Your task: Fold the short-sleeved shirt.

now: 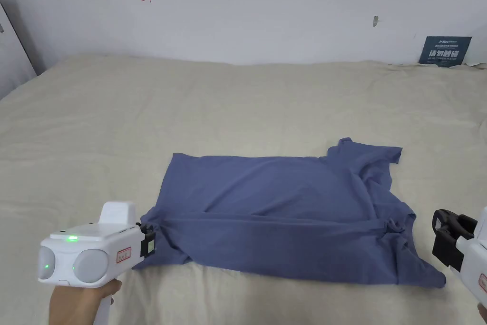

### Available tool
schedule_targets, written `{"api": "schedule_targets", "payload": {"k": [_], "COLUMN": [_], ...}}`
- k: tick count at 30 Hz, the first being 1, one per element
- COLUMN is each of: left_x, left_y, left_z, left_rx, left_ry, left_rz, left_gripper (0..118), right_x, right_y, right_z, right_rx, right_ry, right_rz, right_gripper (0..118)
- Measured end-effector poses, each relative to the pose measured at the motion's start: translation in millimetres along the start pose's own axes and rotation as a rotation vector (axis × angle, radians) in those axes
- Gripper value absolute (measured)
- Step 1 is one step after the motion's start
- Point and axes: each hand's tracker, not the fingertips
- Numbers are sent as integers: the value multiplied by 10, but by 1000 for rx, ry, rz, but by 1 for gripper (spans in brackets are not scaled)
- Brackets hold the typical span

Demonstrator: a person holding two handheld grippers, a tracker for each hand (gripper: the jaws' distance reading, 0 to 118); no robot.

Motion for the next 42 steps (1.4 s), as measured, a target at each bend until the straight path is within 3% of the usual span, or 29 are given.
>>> {"api": "schedule_targets", "payload": {"k": [7,9,11,12,13,14,19,21,24,27,32,38,39,42], "left_x": [-92,-126,-150,-165,-177,-193,-270,-297,-274,-222,-200,-194,-181,-172], "left_y": [28,50,54,54,55,56,20,14,-3,13,117,238,245,256], "left_z": [-488,-600,-680,-715,-748,-784,-919,-941,-927,-922,-809,-586,-568,-520], "left_rx": [-168,-199,-215,-225,-234,-250,-298,-309,-320,-325,-309,-246,-241,-231], "left_ry": [9,29,45,53,53,53,64,56,33,1,-6,-35,-37,-42], "left_rz": [23,36,24,19,20,15,34,54,59,57,10,2,0,-9], "left_gripper": [2,24,69,83,92,92,92,84,29,6,3,3,3,3], "right_x": [25,30,35,37,40,42,55,51,52,59,131,278,298,379], "right_y": [-28,-33,-34,-37,-45,-48,-65,-68,-69,-70,-104,-296,-342,-486], "right_z": [-69,-96,-128,-143,-158,-174,-245,-256,-279,-293,-397,-774,-853,-1042], "right_rx": [-17,-22,-30,-34,-37,-42,-60,-66,-73,-82,-129,-300,-333,-389], "right_ry": [10,11,12,13,14,14,17,20,20,23,4,-38,-38,-35], "right_rz": [-1,-2,-2,-2,-3,-4,-12,-17,-17,-31,-54,-76,-71,-104], "right_gripper": [0,0,0,0,0,0,0,0,0,0,0,4,9,70]}}
